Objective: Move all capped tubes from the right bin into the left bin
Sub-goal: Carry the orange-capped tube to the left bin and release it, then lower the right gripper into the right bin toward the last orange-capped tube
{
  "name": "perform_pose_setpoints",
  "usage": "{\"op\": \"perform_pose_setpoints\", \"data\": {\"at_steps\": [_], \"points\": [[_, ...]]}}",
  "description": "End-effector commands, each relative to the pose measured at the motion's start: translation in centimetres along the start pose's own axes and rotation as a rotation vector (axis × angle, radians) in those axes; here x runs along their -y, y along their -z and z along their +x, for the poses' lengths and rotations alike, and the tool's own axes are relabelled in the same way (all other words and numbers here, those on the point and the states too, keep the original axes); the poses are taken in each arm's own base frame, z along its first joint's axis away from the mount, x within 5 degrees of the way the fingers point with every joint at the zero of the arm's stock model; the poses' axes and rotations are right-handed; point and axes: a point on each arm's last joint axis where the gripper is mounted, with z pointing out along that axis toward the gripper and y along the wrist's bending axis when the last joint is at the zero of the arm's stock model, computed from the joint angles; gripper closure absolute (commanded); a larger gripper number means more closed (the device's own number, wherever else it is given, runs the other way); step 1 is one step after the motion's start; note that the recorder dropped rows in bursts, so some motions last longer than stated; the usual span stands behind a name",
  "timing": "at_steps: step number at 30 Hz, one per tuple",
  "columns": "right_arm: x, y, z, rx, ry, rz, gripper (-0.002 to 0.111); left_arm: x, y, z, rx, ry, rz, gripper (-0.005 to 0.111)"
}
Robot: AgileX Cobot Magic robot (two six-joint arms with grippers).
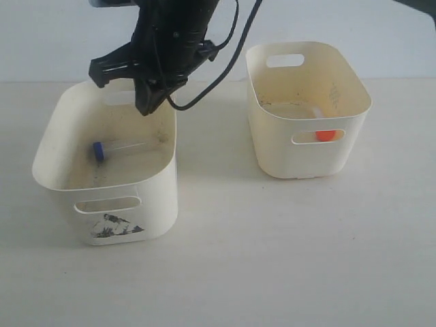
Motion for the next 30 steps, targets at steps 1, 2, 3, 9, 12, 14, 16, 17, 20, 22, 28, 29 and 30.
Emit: {"op": "perform_pose_setpoints", "data": {"at_steps": [1,2,3,9,12,14,16,17,20,22,28,29,30], "points": [[2.0,2.2,-0.1,0.028,-0.037,0.249,0.107,0.0,0.0,-0.2,0.011,0.017,0.002,0.102],[2.5,2.9,-0.1,0.040,-0.060,0.304,0.107,0.0,0.0,-0.2,0.011,0.017,0.002,0.102],[2.9,3.7,-0.1,0.054,-0.073,0.349,0.107,0.0,0.0,-0.2,0.011,0.017,0.002,0.102],[6.4,7.3,0.4,0.104,-0.141,0.487,0.107,0.0,0.0,-0.2,0.011,0.017,0.002,0.102],[9.6,8.3,1.1,0.125,-0.292,0.539,0.107,0.0,0.0,-0.2,0.011,0.017,0.002,0.102],[11.8,8.5,1.7,0.132,-0.389,0.555,0.107,0.0,0.0,-0.2,0.011,0.017,0.002,0.102],[13.8,8.4,2.2,0.122,-0.446,0.566,0.107,0.0,0.0,-0.2,0.011,0.017,0.002,0.102],[14.8,8.1,2.6,0.112,-0.472,0.565,0.107,0.0,0.0,-0.2,0.011,0.017,0.002,0.102],[17.5,6.6,3.4,0.068,-0.521,0.568,0.107,0.0,0.0,-0.2,0.011,0.017,0.002,0.102],[18.8,5.4,3.9,0.034,-0.543,0.573,0.107,0.0,0.0,-0.2,0.011,0.017,0.002,0.102],[20.8,2.4,4.8,-0.035,-0.575,0.577,0.107,0.0,0.0,-0.2,0.011,0.017,0.002,0.102],[21.0,2.0,4.9,-0.044,-0.578,0.584,0.107,0.0,0.0,-0.2,0.011,0.017,0.002,0.102],[21.2,1.7,5.0,-0.053,-0.574,0.593,0.107,0.0,0.0,-0.2,0.011,0.017,0.002,0.102]]}}
